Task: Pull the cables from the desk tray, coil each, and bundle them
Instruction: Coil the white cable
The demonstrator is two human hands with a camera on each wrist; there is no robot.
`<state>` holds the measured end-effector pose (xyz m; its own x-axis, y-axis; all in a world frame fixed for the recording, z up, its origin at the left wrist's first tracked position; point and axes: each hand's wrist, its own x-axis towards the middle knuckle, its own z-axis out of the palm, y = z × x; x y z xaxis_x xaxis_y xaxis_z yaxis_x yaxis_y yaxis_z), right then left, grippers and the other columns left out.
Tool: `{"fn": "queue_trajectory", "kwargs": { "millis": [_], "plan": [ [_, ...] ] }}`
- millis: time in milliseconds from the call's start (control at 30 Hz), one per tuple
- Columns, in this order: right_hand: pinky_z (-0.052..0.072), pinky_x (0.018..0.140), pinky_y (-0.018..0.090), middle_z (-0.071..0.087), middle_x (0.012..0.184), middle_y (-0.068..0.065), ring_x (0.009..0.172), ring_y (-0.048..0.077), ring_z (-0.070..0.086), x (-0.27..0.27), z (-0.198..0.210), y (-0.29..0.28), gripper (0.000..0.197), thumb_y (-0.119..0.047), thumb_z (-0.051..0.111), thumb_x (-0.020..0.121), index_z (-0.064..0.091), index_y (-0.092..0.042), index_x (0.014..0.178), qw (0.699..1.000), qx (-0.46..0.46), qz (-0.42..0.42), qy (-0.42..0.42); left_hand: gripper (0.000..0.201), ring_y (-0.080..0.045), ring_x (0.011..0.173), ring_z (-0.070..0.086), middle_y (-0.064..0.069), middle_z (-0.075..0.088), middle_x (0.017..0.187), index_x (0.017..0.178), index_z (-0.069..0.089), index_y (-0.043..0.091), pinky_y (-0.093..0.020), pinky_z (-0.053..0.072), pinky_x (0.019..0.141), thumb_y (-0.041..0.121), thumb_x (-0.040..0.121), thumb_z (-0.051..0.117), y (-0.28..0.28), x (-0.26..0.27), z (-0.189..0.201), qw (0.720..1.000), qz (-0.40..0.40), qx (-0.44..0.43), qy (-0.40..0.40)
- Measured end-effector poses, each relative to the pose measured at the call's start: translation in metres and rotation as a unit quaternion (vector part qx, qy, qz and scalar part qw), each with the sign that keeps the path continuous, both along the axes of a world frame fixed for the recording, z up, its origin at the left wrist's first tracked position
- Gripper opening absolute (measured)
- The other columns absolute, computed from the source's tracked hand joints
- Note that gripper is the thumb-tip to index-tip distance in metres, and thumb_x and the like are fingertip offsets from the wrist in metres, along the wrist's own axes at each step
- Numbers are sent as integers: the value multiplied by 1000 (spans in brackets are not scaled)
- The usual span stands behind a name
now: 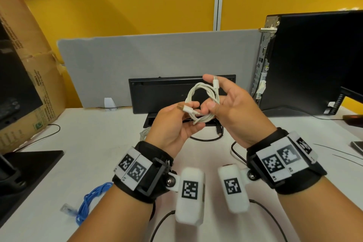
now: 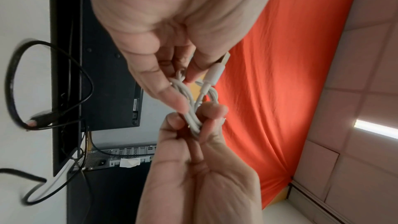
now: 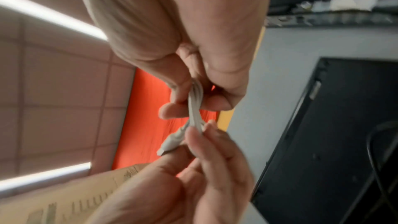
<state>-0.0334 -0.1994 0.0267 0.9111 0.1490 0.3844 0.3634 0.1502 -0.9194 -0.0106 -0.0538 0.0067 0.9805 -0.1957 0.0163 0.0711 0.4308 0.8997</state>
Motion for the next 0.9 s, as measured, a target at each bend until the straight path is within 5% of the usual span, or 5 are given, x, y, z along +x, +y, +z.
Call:
{"fn": "queue_trajectory", "kwargs": {
  "millis": [167, 333, 500, 700, 900],
  "plan": [
    [60, 76, 36, 74, 93, 12, 84, 23, 74, 10, -6, -4, 53, -2, 74, 80, 53, -14, 128, 986, 21, -160, 44, 15, -21, 67, 69, -11, 66, 70, 100, 68, -1, -28, 58, 61, 6, 95, 55, 2, 0, 3, 997, 23, -57, -38],
    [57, 58, 29, 73, 70, 13, 61, 23, 71, 11, -9, -6, 23, -25, 79, 78, 73, -4, 86, 975, -20, -210, 73, 16, -23, 74, 70, -10, 67, 75, 100, 67, -1, -33, 59, 71, 11, 94, 59, -2, -3, 1, 994, 36, -56, -89],
    [52, 64, 28, 67, 69, 13, 64, 18, 62, 12, -12, -2, 20, -11, 63, 92, 70, -2, 76, 982, -2, -169, 90, 15, -29, 84, 72, -16, 69, 85, 91, 73, 1, -34, 59, 74, 12, 91, 63, -3, -6, 0, 995, 23, -27, -90],
    [43, 72, 31, 70, 62, -6, 73, 14, 64, 11, -13, 2, 29, -2, 49, 97, 68, -16, 81, 987, -16, -141, 69, 19, -30, 89, 69, -24, 70, 102, 105, 72, 3, -34, 60, 75, 12, 93, 61, 3, -3, 1, 997, 21, 27, -64],
    [42, 67, 28, 68, 65, -5, 71, 16, 62, 5, -6, 0, 29, 0, 35, 100, 63, -7, 97, 996, 25, 31, 83, 21, -27, 79, 73, -22, 73, 93, 104, 68, -6, -26, 58, 65, 10, 94, 58, 10, 0, 0, 1000, 13, 9, -27]
  ]
}}
